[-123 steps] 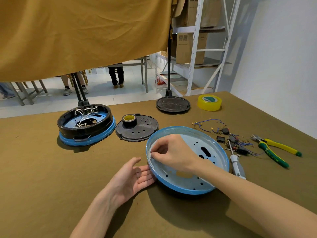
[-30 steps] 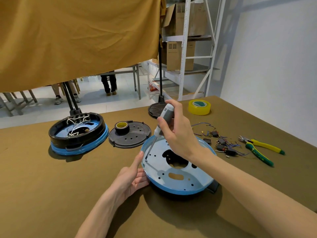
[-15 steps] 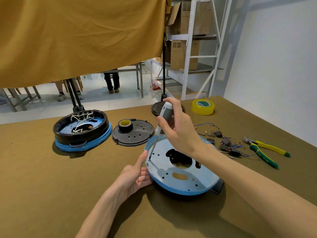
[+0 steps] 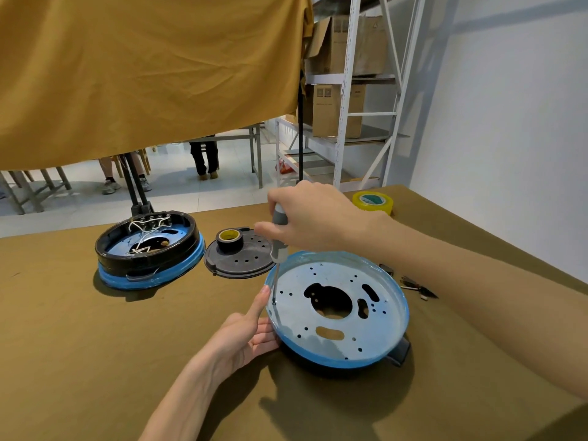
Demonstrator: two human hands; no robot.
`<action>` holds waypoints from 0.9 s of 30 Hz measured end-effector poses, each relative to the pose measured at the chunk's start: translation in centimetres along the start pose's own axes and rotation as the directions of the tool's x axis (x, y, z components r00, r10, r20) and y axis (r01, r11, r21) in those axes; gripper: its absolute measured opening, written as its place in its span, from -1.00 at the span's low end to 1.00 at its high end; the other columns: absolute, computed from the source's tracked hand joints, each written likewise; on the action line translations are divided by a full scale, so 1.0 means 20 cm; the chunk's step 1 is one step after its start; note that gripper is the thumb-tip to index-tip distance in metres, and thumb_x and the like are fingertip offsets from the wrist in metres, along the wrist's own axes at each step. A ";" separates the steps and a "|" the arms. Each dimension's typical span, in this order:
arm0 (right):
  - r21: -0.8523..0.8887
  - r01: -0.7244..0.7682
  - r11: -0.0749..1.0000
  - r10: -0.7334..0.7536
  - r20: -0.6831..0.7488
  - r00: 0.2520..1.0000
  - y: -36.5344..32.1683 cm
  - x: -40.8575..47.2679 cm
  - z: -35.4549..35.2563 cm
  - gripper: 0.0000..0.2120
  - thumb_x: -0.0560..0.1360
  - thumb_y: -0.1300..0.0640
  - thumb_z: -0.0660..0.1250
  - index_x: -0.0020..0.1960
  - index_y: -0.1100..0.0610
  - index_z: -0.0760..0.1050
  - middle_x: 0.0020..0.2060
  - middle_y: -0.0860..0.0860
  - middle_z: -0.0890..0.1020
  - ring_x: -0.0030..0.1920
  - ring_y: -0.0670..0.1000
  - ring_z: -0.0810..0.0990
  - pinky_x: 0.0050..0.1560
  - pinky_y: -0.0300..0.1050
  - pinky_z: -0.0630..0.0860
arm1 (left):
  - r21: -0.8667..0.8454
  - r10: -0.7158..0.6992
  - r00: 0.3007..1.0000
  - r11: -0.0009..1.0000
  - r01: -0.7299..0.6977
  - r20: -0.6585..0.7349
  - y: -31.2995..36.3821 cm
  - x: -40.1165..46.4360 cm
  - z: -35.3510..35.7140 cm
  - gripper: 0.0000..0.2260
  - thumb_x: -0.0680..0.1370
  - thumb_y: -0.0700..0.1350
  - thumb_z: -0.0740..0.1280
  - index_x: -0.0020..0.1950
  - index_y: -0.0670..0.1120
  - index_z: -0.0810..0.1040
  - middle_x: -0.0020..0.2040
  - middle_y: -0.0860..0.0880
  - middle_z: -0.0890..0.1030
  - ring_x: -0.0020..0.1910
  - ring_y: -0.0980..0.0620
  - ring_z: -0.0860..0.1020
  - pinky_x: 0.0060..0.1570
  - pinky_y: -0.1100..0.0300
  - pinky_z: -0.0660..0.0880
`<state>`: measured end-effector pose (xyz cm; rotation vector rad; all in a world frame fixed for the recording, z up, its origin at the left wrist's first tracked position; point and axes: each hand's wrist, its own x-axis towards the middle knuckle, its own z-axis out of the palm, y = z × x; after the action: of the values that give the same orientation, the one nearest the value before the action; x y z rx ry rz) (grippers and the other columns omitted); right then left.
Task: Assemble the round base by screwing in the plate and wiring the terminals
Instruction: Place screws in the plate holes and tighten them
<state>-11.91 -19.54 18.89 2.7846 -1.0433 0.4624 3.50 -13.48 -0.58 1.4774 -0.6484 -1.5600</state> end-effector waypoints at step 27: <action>0.159 -0.130 0.979 0.053 0.416 0.908 0.02 0.14 -0.11 -0.72 0.60 -0.01 0.32 0.21 0.13 0.41 -0.23 0.07 0.64 -0.48 -0.08 0.62 -0.54 -0.24 0.49 | 0.019 0.022 1.000 1.000 -0.022 -0.004 0.00 -0.03 0.01 -0.29 0.35 0.35 0.39 0.17 -0.24 0.59 0.04 -0.23 0.74 0.07 -0.16 0.73 0.06 0.00 0.68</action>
<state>-10.76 -21.09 21.90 3.0894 -1.2754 -0.0325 3.33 -13.02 -0.27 1.4831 -0.6763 -1.5374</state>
